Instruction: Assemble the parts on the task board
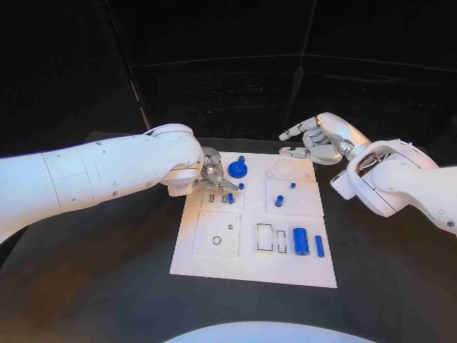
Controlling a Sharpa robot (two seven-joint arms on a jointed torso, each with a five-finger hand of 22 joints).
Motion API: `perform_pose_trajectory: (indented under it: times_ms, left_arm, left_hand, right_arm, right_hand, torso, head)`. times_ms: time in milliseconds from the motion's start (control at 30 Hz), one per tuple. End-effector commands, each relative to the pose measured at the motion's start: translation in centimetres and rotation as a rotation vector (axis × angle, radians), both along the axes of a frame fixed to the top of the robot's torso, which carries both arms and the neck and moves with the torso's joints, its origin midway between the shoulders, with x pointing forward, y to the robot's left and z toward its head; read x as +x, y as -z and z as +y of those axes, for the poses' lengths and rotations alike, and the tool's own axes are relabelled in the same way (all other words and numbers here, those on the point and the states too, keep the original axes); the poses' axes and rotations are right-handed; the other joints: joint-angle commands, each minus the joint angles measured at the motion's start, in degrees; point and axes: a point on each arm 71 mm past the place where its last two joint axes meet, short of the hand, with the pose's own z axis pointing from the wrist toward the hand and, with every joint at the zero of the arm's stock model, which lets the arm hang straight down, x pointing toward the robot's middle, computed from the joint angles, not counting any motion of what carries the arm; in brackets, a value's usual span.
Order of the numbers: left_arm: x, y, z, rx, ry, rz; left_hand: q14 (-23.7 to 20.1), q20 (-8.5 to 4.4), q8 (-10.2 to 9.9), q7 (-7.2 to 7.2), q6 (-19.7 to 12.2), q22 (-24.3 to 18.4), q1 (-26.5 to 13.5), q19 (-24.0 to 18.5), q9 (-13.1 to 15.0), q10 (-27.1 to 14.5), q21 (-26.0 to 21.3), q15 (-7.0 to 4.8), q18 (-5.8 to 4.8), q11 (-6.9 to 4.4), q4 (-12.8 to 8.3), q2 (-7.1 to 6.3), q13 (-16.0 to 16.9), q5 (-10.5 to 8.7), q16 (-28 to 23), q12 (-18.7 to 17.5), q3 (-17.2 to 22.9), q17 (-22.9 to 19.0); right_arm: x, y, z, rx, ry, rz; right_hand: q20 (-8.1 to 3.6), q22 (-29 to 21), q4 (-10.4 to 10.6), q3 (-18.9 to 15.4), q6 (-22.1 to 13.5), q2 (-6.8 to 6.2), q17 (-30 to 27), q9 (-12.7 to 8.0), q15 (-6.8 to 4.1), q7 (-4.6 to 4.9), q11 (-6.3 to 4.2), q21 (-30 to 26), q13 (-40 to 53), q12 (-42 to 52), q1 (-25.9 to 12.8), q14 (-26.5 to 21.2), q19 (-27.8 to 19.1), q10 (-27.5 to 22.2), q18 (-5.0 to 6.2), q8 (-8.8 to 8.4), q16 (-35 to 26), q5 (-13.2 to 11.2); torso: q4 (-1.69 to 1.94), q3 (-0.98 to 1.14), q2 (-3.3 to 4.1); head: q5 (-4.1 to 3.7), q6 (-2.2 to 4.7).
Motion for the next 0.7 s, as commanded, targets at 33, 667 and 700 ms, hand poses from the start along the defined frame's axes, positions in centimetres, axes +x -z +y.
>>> perform_pose_trajectory:
  times_ms: [33,667,700]
  left_arm:
    - [0.1,0.0,-0.2,0.037,0.022,0.007]
    - [0.3,0.2,-1.3,0.057,0.053,0.027]
    - [0.3,0.2,-1.4,0.058,0.055,0.03]
  left_hand:
    - [5.94,0.17,0.24,-0.16,-0.41,0.08,-0.48,0.51,0.13,0.1,0.33,-0.16,-1.14,-0.06,-0.06,0.1,-0.04,-0.23,0.17,0.31,-0.39,15.07]
    - [5.94,0.15,0.9,-0.23,-0.73,0.72,0.43,0.54,0.93,0.06,0.77,-0.19,-1.23,-0.11,-0.49,0.19,0.26,-0.08,0.17,0.66,-0.28,15.07]
    - [5.94,0.15,0.96,-0.23,-0.77,0.76,0.52,0.54,1.0,0.05,0.8,-0.19,-1.24,-0.11,-0.54,0.2,0.26,-0.05,0.17,0.67,-0.26,15.07]
  right_arm:
    - [0.0,-0.1,0.2,-0.009,-0.008,-0.001]
    - [0.2,0.0,0.6,-0.011,-0.014,0.005]
    - [0.2,0.0,0.7,-0.011,-0.015,0.005]
  right_hand:
    - [0.1,-0.09,-0.05,-0.38,0.39,-0.06,1.55,-0.07,-0.53,-0.01,0.05,-0.24,-0.07,-0.33,-0.04,2.87,-0.51,-0.28,0.85,0.33,-0.23,0.17]
    - [0.08,-0.19,0.09,-0.49,0.46,-0.01,1.55,-0.07,-0.55,-0.04,0.03,-0.31,-0.1,-0.37,-0.18,2.88,-0.55,-0.28,0.87,0.38,-0.27,0.24]
    - [0.08,-0.19,0.09,-0.49,0.46,-0.01,1.55,-0.07,-0.55,-0.04,0.03,-0.31,-0.1,-0.37,-0.18,2.88,-0.55,-0.28,0.87,0.38,-0.27,0.24]
  torso:
    - [0.01,0.0,0.01]
    - [0.05,0.01,-0.05]
    - [0.02,0.01,-0.05]
  head:
    - [0.01,-0.09]
    - [-0.02,-0.52]
    - [0.02,-0.55]
